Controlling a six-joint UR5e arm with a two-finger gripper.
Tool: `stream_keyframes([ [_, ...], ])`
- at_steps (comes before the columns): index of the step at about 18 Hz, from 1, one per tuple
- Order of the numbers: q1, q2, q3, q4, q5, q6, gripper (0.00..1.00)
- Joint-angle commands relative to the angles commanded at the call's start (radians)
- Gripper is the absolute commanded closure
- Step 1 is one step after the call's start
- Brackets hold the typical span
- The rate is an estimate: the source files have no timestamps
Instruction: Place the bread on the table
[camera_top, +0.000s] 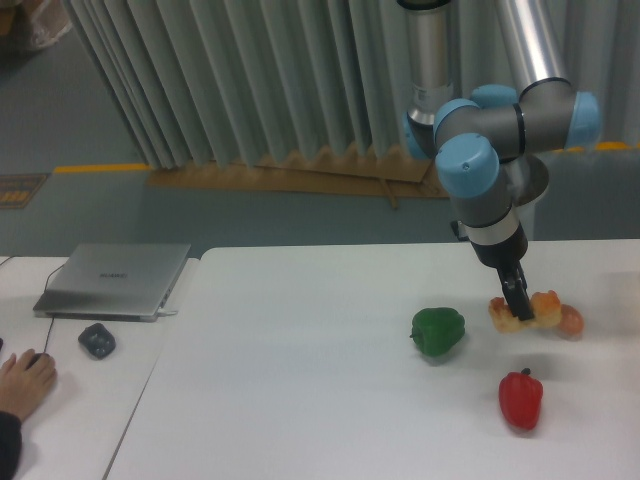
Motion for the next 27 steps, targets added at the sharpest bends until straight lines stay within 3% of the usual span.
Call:
stream_keyframes([
  [3,0.0,-0.008,0.015,0.028,0.02,-0.012,0.0],
  [6,0.079,0.014,-0.002,0.025,-0.012,0.111,0.0],
  [8,0.078,-0.015,0.015,0.032,-0.037,0.1,0.0],
  [10,0.072,0.011,0.014,0.014,-0.001,0.086,0.0],
  [11,0.102,0.078,-0.007,-0.006,-0.017,0.131,0.0],
  [13,0.15,0.051,-0.005,0.004,-0.059,0.186,0.0],
  [14,0.129,0.017,0.009,0.012,-0.051,0.145,0.0],
  [16,0.071,0.026,0.02,0.012,-0.024,0.089,0.0],
  [19,0.078,0.054,0.038,0.008,-0.037,0.069,0.0],
  [22,0.17,0.04,0.101,0.003,-0.14,0.034,0.0],
  [23,0.246,0.047,0.11,0.003,-0.174,0.019,0.0],
  [24,0.28,0.046,0.133,-0.006,-0.196,0.015,0.0],
  [25,0.32,0.04,0.153,-0.05,-0.258,0.02,0.0],
  [27,0.371,0.016,0.211,-0.186,-0.323,0.052,0.0],
])
